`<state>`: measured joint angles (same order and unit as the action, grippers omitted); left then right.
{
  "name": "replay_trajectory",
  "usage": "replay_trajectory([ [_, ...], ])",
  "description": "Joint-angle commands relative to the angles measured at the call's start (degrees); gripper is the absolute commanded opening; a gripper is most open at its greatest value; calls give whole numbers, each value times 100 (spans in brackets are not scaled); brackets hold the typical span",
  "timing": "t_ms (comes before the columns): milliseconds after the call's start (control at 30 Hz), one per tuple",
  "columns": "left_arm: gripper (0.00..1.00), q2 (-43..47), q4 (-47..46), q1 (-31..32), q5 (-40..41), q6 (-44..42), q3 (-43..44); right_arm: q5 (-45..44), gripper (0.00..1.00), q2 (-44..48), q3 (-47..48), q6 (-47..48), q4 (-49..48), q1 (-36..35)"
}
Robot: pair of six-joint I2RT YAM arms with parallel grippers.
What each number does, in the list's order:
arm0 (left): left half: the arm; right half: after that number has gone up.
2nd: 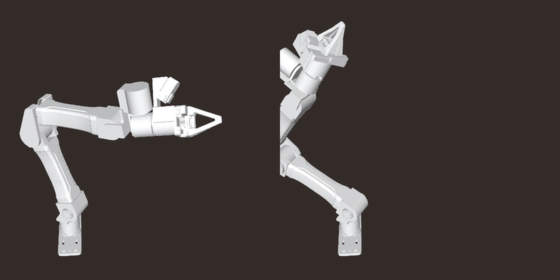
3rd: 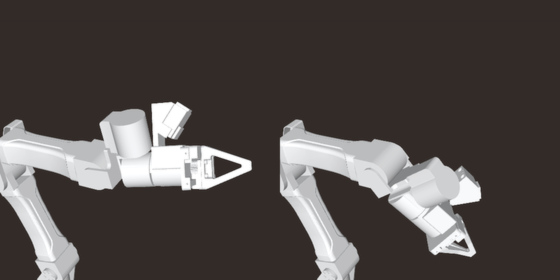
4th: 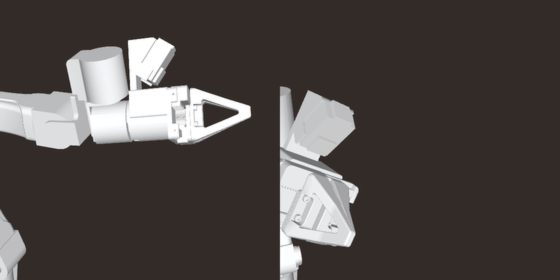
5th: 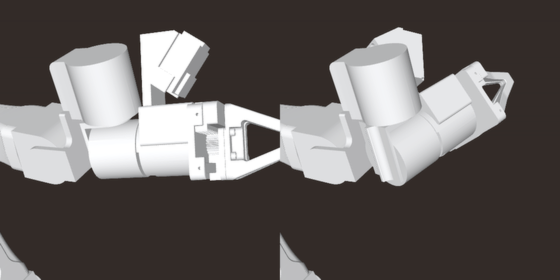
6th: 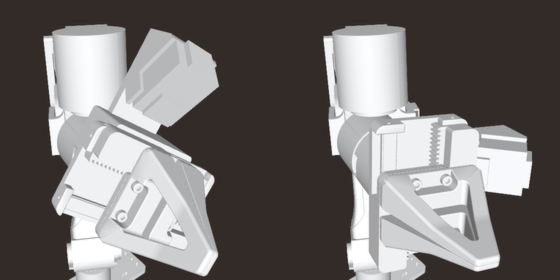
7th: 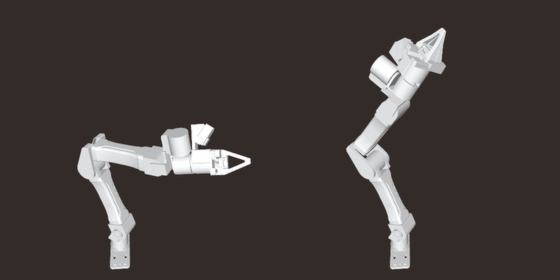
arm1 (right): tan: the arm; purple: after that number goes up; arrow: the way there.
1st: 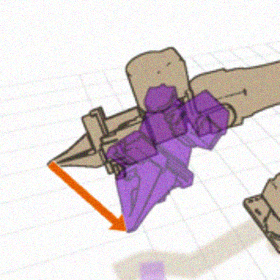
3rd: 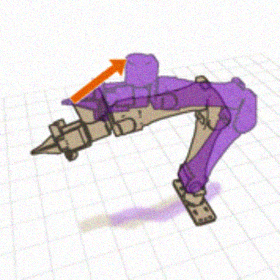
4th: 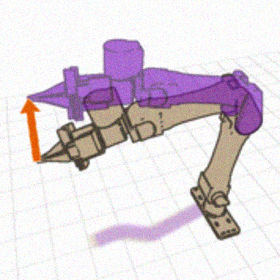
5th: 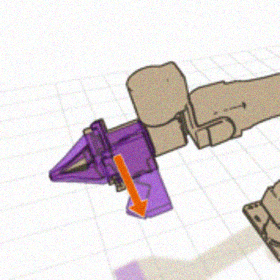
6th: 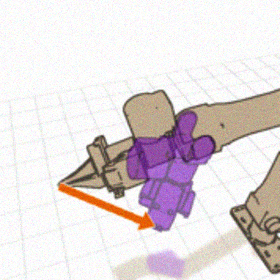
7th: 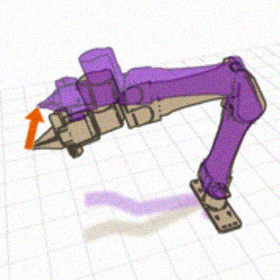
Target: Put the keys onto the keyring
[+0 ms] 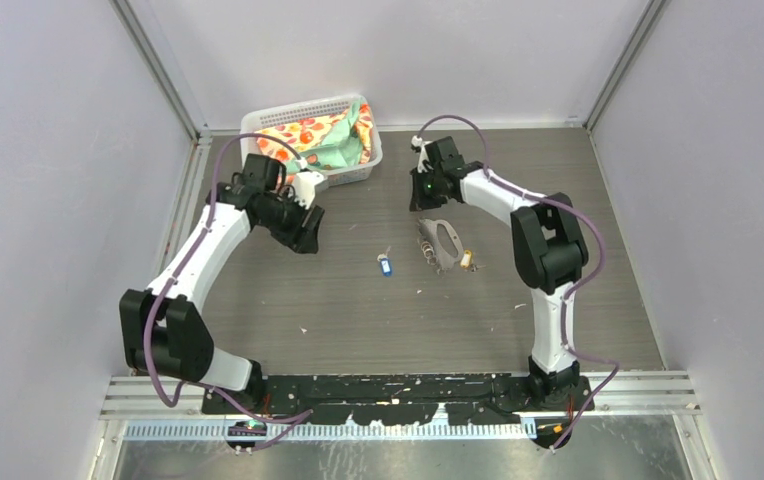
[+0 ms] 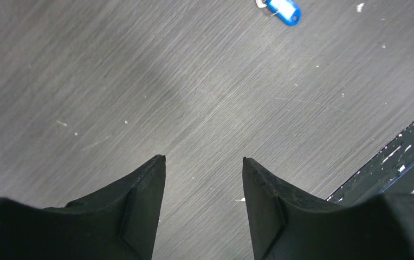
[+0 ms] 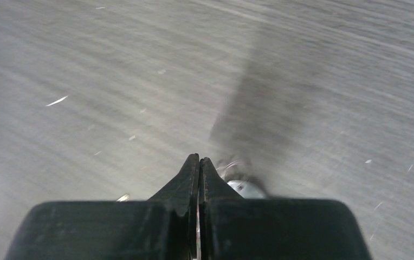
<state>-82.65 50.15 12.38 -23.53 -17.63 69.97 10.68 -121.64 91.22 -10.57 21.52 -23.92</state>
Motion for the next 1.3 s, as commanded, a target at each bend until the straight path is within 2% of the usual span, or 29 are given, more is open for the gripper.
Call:
replay_trajectory([
  [0,55,474,305,35,-638,-694,379,521,1,1282,-413,-181,-634,-290],
  [133,55,904,276,38,-1250,-1359,292,188,1,1911,-972,-57,-894,-546],
  [167,55,1000,219,41,-1360,-1441,278,-63,9,1979,-1067,4,-873,-567],
  [200,55,1111,144,37,-1449,-1468,261,-346,29,1997,-1086,70,-798,-577],
  [233,55,1178,51,36,-1525,-1440,230,-596,42,1965,-1082,162,-653,-592],
  [300,59,1295,-101,36,-1682,-1315,131,-1137,51,1795,-1015,334,-404,-614],
  [400,66,1438,-218,36,-1759,-1123,-89,-1877,57,1348,-824,645,-106,-713],
  [567,67,1641,-113,36,-1730,-1228,-431,-2575,58,691,-485,945,77,-835],
  [833,67,1987,-253,36,-1712,-1516,-782,-2653,56,260,-172,1024,-29,-885],
  [1000,66,2013,-195,36,-1684,-1501,-808,-2752,47,43,-22,1162,64,-921],
  [1133,65,2058,-209,37,-1656,-1554,-818,-2815,45,13,-96,1189,107,-953],
  [1267,65,2054,-277,36,-1629,-1568,-805,-2805,37,-31,-139,1163,78,-959],
])
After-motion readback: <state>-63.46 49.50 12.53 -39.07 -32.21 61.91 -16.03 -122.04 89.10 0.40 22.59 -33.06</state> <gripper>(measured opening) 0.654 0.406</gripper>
